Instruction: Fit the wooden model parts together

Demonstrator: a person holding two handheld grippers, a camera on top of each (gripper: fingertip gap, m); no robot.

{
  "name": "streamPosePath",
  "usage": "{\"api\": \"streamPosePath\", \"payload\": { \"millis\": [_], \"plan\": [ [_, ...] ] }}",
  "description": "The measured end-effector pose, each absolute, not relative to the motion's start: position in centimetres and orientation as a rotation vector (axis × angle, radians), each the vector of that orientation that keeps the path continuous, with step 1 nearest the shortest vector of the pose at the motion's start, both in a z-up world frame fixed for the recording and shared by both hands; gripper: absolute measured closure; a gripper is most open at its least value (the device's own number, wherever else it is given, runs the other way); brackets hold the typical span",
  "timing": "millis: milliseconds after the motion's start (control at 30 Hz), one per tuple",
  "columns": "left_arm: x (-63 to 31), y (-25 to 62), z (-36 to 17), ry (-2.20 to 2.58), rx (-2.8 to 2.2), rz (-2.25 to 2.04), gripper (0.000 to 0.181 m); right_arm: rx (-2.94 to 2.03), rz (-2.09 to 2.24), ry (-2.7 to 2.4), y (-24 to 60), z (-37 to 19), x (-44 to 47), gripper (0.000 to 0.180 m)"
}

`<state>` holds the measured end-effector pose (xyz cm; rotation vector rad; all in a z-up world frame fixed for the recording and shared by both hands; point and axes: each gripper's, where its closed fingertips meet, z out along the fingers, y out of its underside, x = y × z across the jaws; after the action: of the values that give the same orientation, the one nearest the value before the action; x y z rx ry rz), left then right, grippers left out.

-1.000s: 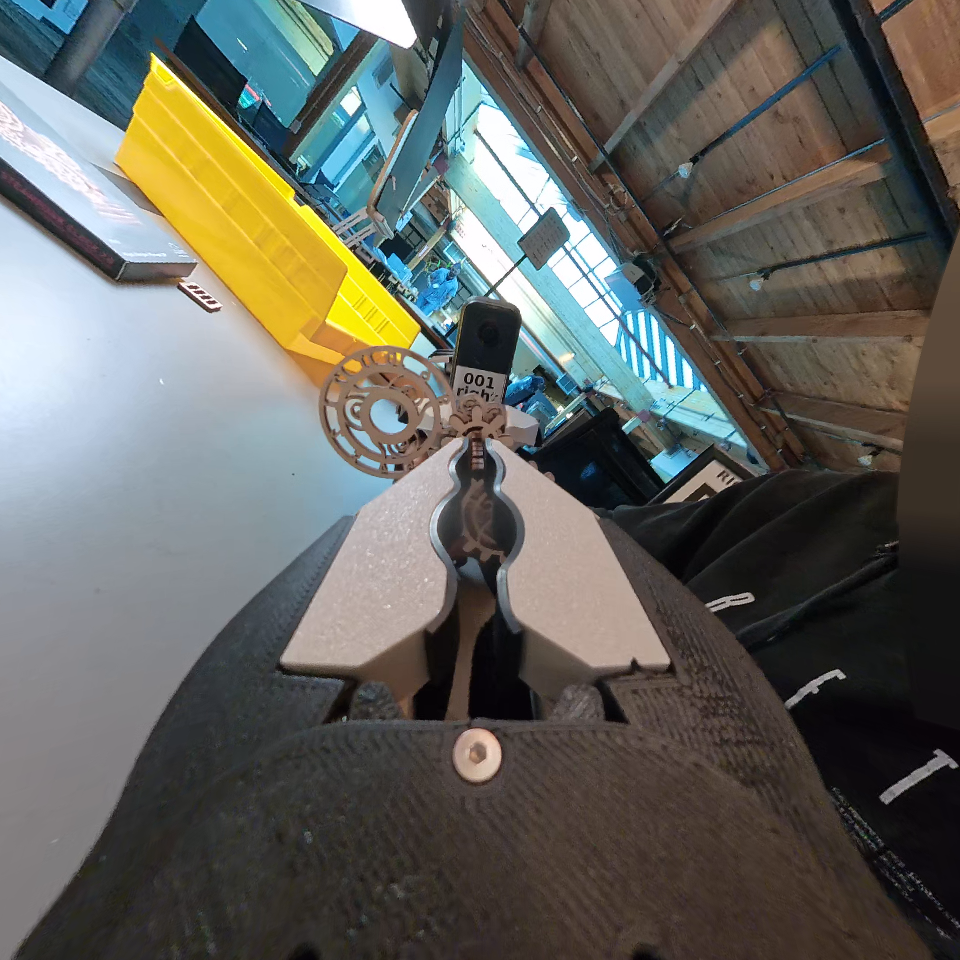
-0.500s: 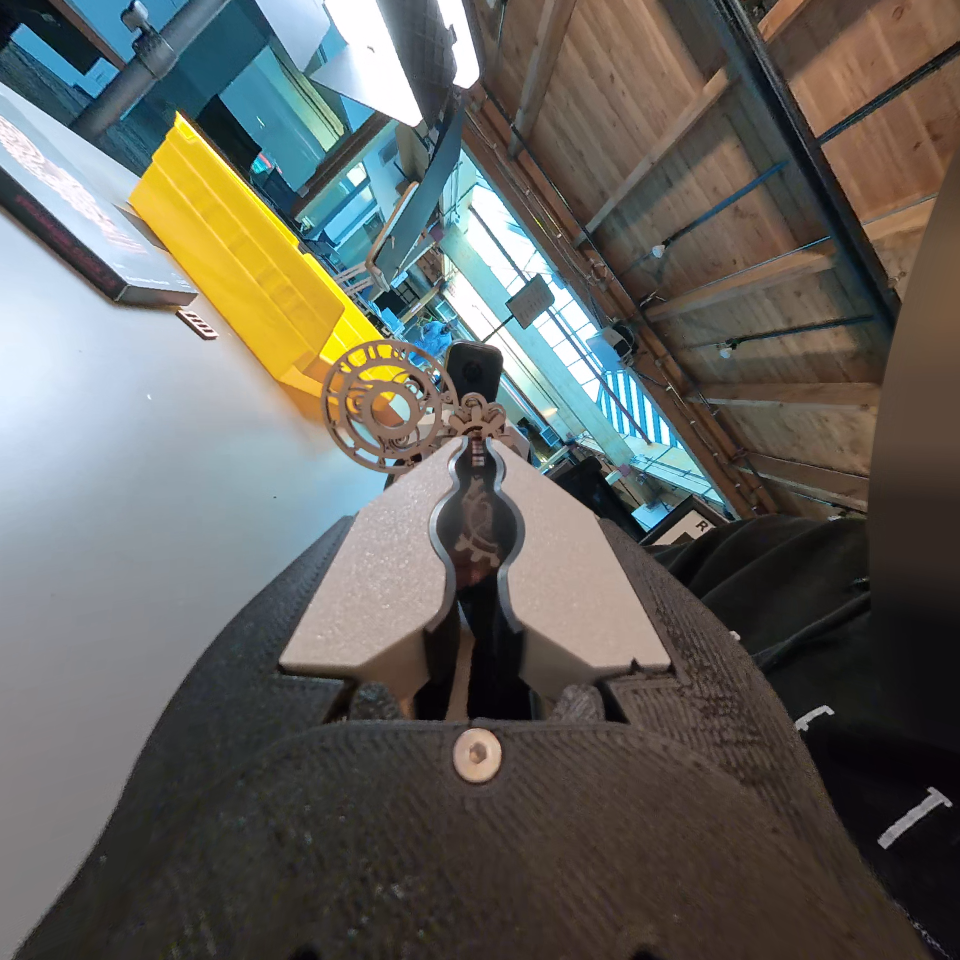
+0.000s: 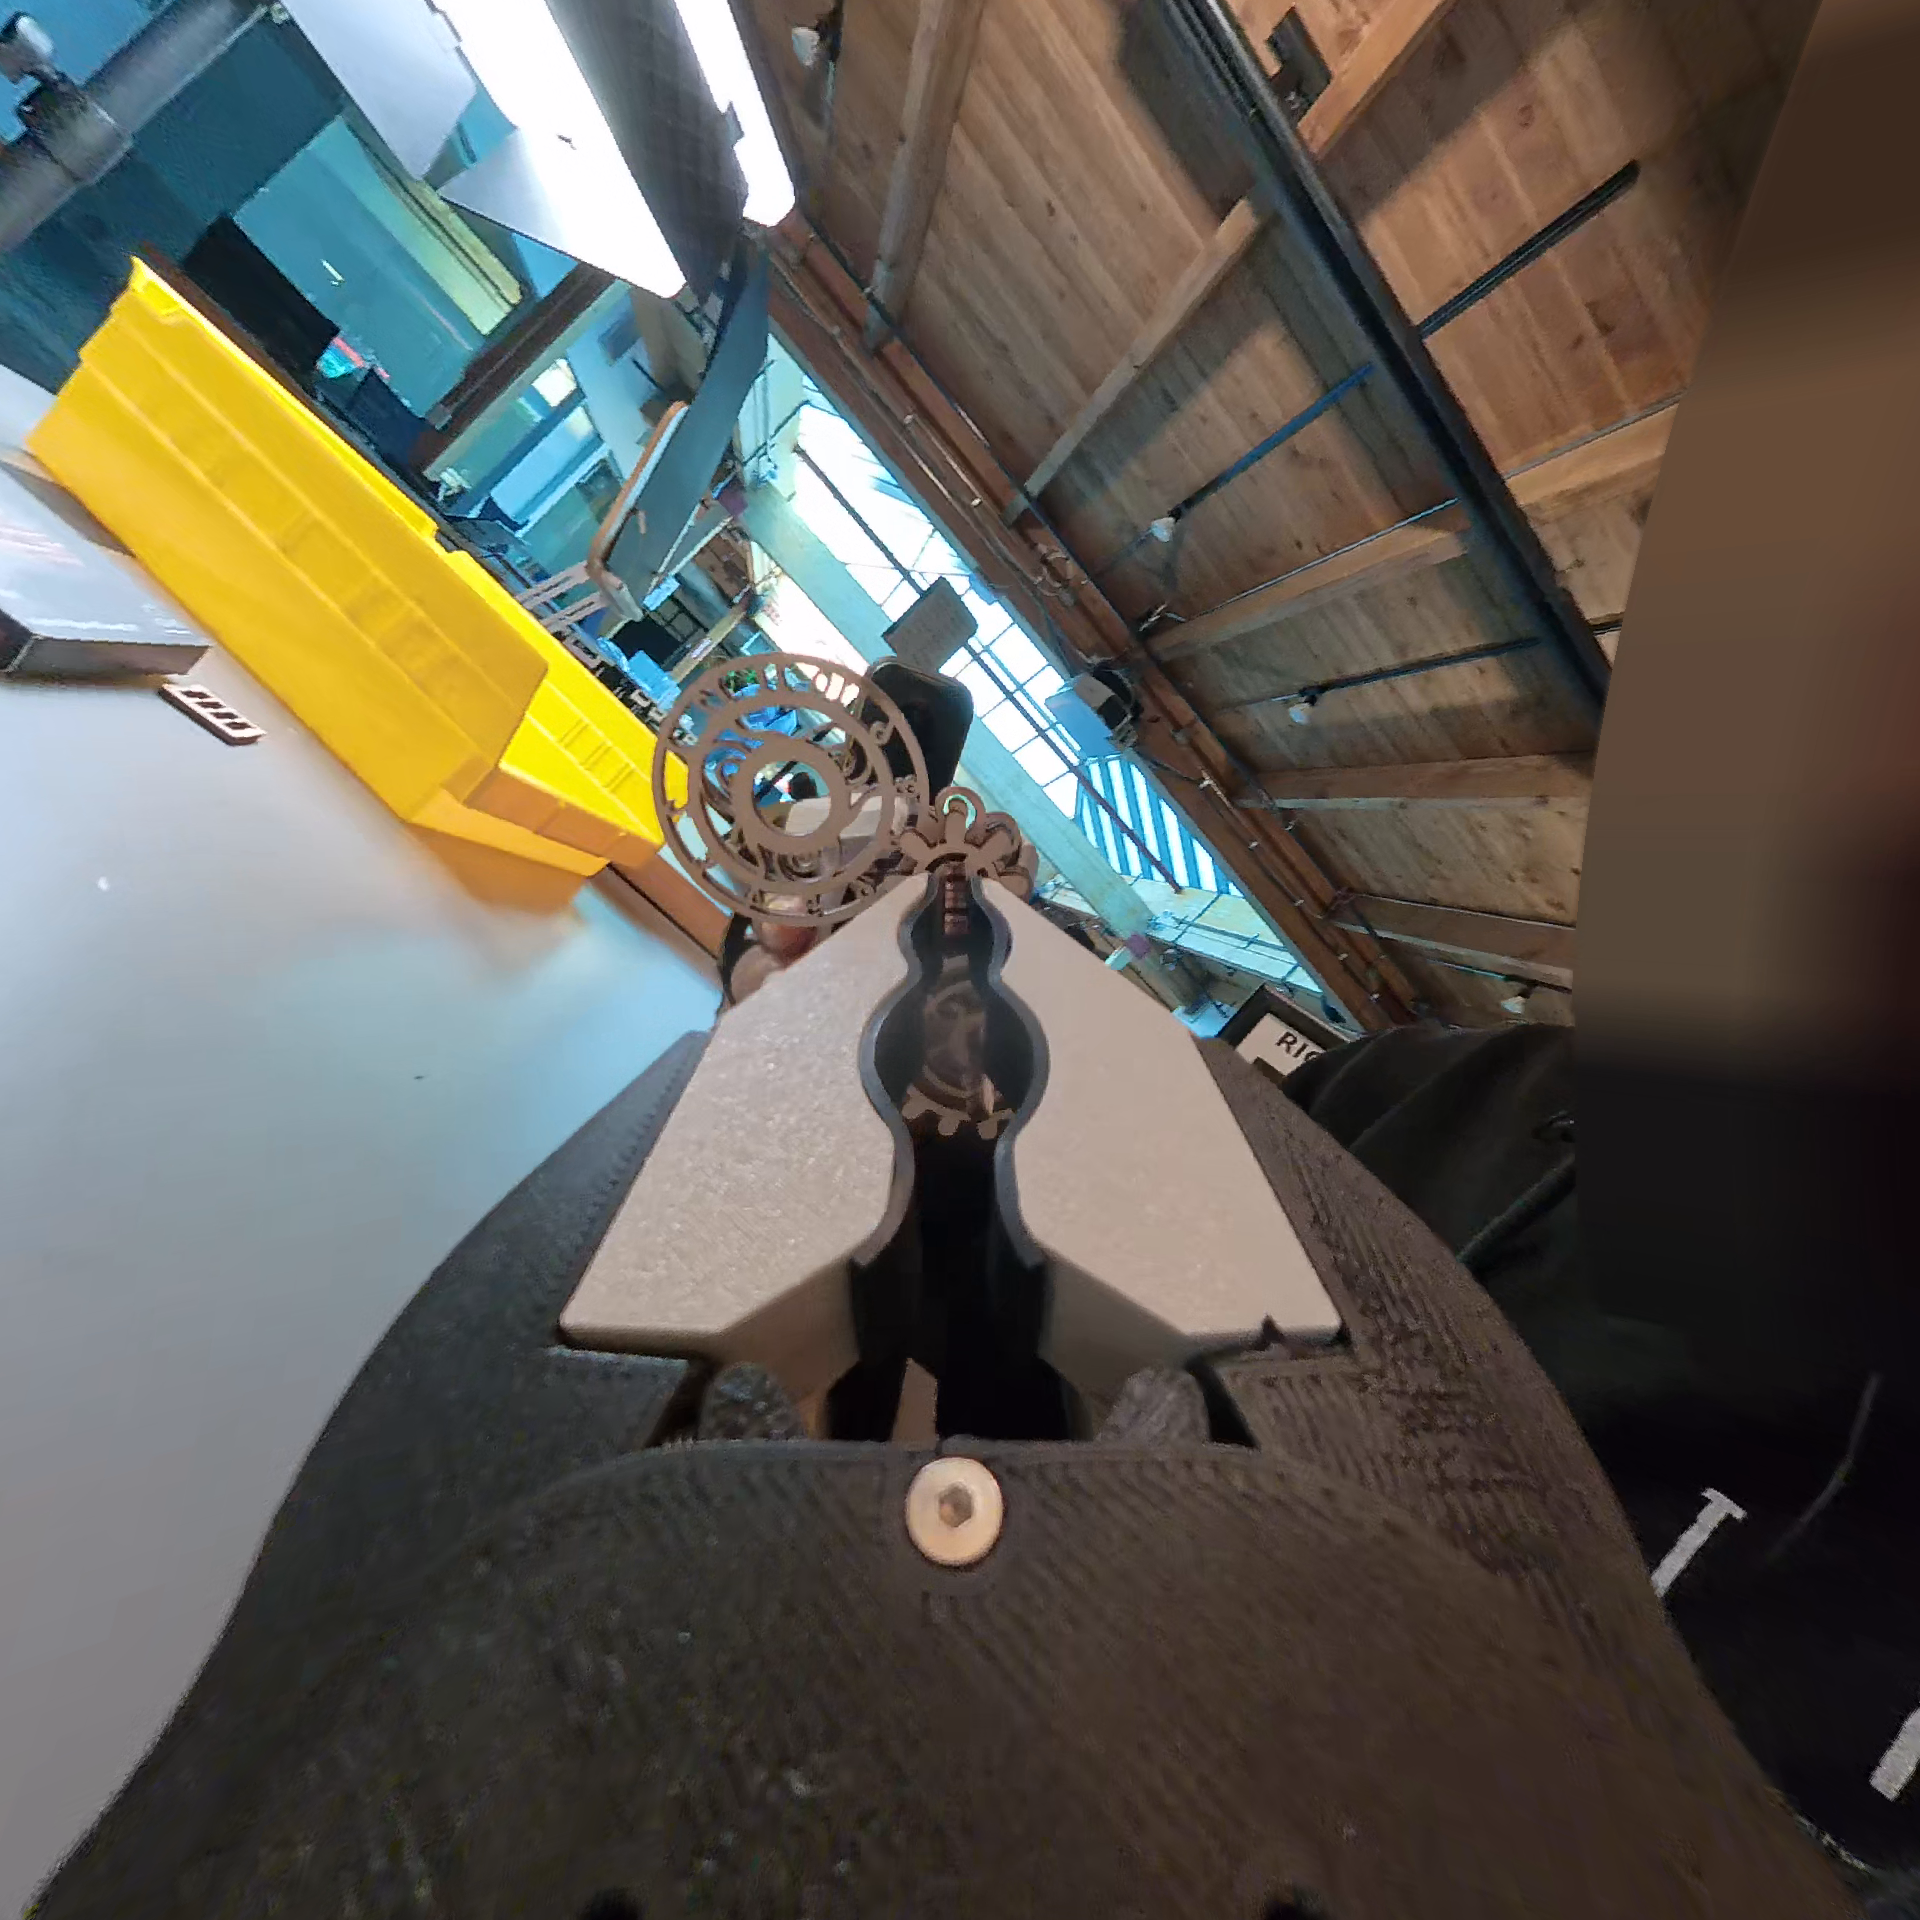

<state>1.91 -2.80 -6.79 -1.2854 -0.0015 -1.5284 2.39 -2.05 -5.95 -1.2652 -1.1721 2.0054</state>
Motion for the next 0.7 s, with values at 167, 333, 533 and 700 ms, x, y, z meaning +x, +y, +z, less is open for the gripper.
{"api": "streamPosePath", "payload": {
  "millis": [167, 333, 533, 700],
  "plan": [
    [2.3, -3.3, -6.5, 0.038, -1.272, -1.552, 0.179, -1.203, 1.747, -1.393, -2.3, -6.2, 3.3, 0.165],
    [3.0, -3.6, -6.6, 0.085, -1.287, -1.564, 0.179, -1.186, 1.728, -1.474, -3.3, -6.5, 3.7, 0.173],
    [3.7, -3.9, -7.3, 0.159, -1.373, -1.539, 0.179, -1.153, 1.610, -1.595, -3.7, -7.3, 4.2, 0.172],
    [4.4, -4.1, -7.9, 0.191, -1.427, -1.547, 0.179, -1.135, 1.571, -1.634, -3.9, -7.8, 4.7, 0.172]
  ]
}}
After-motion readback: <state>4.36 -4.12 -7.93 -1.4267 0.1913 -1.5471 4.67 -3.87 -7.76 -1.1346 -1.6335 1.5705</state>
